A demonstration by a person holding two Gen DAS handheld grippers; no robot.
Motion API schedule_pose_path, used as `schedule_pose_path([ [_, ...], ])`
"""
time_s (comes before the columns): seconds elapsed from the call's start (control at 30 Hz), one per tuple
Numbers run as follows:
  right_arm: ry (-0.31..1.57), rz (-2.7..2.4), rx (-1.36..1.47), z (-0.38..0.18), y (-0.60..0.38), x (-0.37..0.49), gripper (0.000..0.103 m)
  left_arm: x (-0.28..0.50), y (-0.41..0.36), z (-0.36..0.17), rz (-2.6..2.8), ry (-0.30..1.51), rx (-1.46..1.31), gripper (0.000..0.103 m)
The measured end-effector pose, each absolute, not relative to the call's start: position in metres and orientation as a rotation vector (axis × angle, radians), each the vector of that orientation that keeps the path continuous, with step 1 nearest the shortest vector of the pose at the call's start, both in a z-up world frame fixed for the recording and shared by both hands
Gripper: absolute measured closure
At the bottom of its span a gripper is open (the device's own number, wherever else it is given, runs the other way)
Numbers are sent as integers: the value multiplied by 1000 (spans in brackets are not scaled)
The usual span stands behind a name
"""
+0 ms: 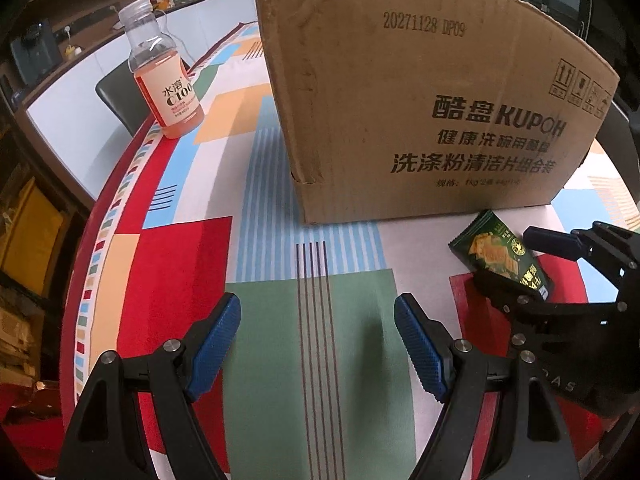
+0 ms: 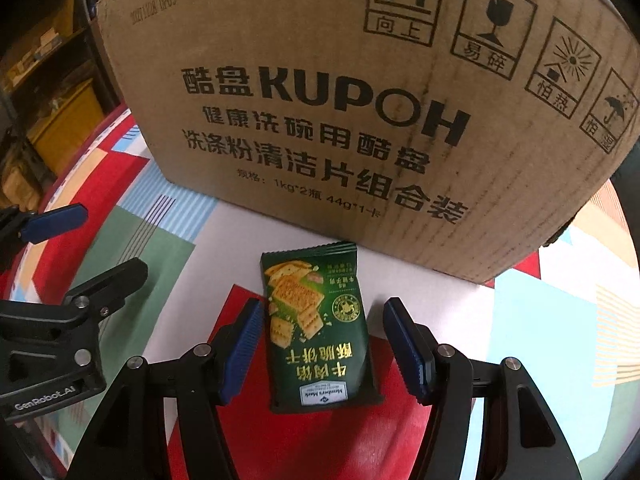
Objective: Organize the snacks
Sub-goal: 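Grasp the green cracker packet with the right tool, then carry the green cracker packet over the box with the right tool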
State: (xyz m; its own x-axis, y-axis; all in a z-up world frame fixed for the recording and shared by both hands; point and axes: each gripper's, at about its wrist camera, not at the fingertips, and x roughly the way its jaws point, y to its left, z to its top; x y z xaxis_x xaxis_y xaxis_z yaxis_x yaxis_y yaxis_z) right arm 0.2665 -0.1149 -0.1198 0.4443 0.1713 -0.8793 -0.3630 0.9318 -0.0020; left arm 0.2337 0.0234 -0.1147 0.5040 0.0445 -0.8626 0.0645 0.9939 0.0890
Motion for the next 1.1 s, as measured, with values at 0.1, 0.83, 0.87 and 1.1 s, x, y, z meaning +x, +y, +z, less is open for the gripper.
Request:
schedule_pose_path([
  [0.1, 1058, 344, -197, -119, -112, 270, 47, 235, 23, -115, -15, 1045, 111, 24],
  [0.83, 973, 341, -108, -75, -128, 245, 59, 201, 16, -63, -53, 926, 91, 24],
  [0.87, 963, 337, -104, -72, -130, 243, 59, 199, 16, -58, -54, 914, 91, 24],
  [1.1, 881, 320, -69, -39, -143, 229, 59, 189, 13, -28, -72, 833, 94, 24],
])
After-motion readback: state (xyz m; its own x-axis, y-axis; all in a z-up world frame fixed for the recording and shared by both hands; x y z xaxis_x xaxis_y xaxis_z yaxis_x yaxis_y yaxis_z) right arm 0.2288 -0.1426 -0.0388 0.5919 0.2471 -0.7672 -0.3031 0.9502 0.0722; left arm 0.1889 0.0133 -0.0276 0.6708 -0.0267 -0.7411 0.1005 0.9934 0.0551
